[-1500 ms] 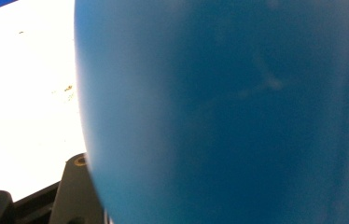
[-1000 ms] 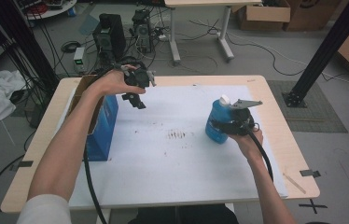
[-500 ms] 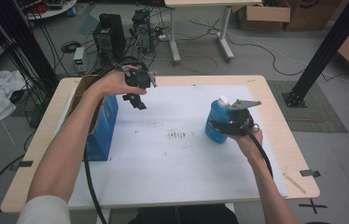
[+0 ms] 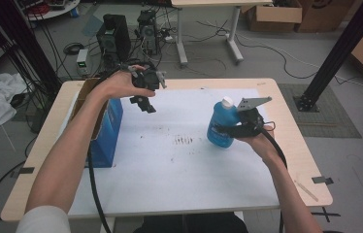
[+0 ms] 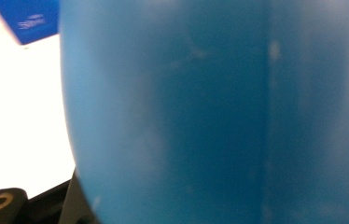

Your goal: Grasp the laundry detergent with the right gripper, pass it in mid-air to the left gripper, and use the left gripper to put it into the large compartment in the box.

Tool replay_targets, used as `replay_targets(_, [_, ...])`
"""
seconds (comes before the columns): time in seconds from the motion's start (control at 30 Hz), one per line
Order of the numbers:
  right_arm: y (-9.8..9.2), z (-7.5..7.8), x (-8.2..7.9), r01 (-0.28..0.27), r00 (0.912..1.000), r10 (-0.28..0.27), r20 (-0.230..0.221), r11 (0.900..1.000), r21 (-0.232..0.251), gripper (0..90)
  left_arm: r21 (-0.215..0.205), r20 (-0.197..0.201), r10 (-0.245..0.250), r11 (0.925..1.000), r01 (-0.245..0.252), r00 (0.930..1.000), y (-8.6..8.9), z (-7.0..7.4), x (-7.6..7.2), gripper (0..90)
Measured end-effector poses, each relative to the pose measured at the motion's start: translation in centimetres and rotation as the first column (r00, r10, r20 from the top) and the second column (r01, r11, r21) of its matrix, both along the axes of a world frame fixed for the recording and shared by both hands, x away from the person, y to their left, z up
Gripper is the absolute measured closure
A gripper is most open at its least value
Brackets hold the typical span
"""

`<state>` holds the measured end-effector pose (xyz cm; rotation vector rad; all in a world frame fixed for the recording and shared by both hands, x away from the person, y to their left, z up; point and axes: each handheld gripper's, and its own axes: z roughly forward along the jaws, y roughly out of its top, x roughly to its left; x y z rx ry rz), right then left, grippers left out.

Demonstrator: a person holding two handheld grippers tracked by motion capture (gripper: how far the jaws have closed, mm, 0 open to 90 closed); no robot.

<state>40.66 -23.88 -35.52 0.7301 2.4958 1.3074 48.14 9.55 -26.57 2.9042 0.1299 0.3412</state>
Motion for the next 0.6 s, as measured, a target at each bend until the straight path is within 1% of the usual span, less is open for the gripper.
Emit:
replay_targets(0.03, [0.1,0.2,0.0,-0.024,0.9997,0.024,0.0,1.0,0.001,45.5,-0.005,-0.003,-0.005,1.0,0.005,1.0,-0.1,0.2,-0.2,18.6])
replay_targets(0.13, [0.8,0.8,0.2,-0.095,0.9954,0.095,0.002,0.995,-0.005,45.4,-0.043,-0.012,-0.03,0.9987,0.029,0.9995,-0.5,1.0,-0.7,18.6])
replay_targets(0.17, [1.0,1.0,0.2,-0.115,0.9934,0.115,0.002,0.993,-0.007,45.5,-0.067,-0.018,-0.036,0.9971,0.035,0.9992,-0.7,1.3,-1.2,18.6])
replay_targets(0.2, [1.0,1.0,0.2,-0.115,0.9934,0.115,0.002,0.993,-0.007,45.5,-0.067,-0.018,-0.036,0.9971,0.035,0.9992,-0.7,1.3,-1.2,18.6])
replay_targets(0.27, [1.8,1.3,0.5,-0.167,0.9859,0.167,-0.003,0.986,-0.023,45.4,-0.071,-0.019,-0.064,0.9955,0.062,0.9978,-1.0,1.8,-1.6,18.6])
replay_targets(0.3, [1.8,1.3,0.5,-0.167,0.9859,0.167,-0.003,0.986,-0.023,45.4,-0.072,-0.02,-0.07,0.9951,0.068,0.9974,-1.1,2.0,-1.9,18.6])
replay_targets(0.33, [2.4,1.4,0.6,-0.195,0.9809,0.195,-0.008,0.98,-0.03,45.4,-0.085,-0.019,-0.091,0.9924,0.089,0.9957,-1.5,2.6,-2.4,18.6])
replay_targets(0.37, [2.6,1.4,0.6,-0.205,0.9788,0.205,-0.007,0.978,-0.029,45.3,-0.085,-0.019,-0.091,0.9924,0.089,0.9957,-1.5,2.6,-2.4,18.6])
replay_targets(0.4, [2.6,1.4,0.6,-0.205,0.9788,0.205,-0.007,0.978,-0.029,45.3,-0.091,-0.023,-0.097,0.9913,0.094,0.995,-1.7,2.8,-2.7,18.6])
replay_targets(0.43, [2.8,1.4,0.6,-0.218,0.976,0.218,-0.009,0.976,-0.028,45.3,-0.105,-0.03,-0.102,0.9896,0.098,0.9943,-1.8,3.1,-2.9,18.6])
replay_targets(0.47, [3.4,1.6,0.7,-0.248,0.9689,0.247,-0.009,0.968,-0.029,45.4,-0.122,-0.04,-0.112,0.9868,0.107,0.9929,-2.1,3.5,-3.3,18.6])
replay_targets(0.5, [3.4,1.6,0.7,-0.248,0.9689,0.247,-0.009,0.968,-0.029,45.4,-0.122,-0.04,-0.112,0.9868,0.107,0.9929,-2.1,3.5,-3.3,18.5])
replay_targets(0.53, [3.7,1.6,0.7,-0.26,0.9655,0.26,-0.009,0.965,-0.03,45.3,-0.127,-0.047,-0.116,0.9858,0.11,0.9921,-2.2,3.7,-3.4,18.5])
replay_targets(0.57, [4.0,1.7,0.7,-0.273,0.9619,0.273,-0.006,0.961,-0.034,45.3,-0.129,-0.042,-0.126,0.9843,0.12,0.9911,-2.3,3.8,-3.5,18.5])
replay_targets(0.6, [4.5,1.8,0.6,-0.298,0.9546,0.298,-0.005,0.953,-0.05,45.3,-0.143,-0.051,-0.129,0.9824,0.12,0.9904,-2.5,4.0,-3.7,18.5])
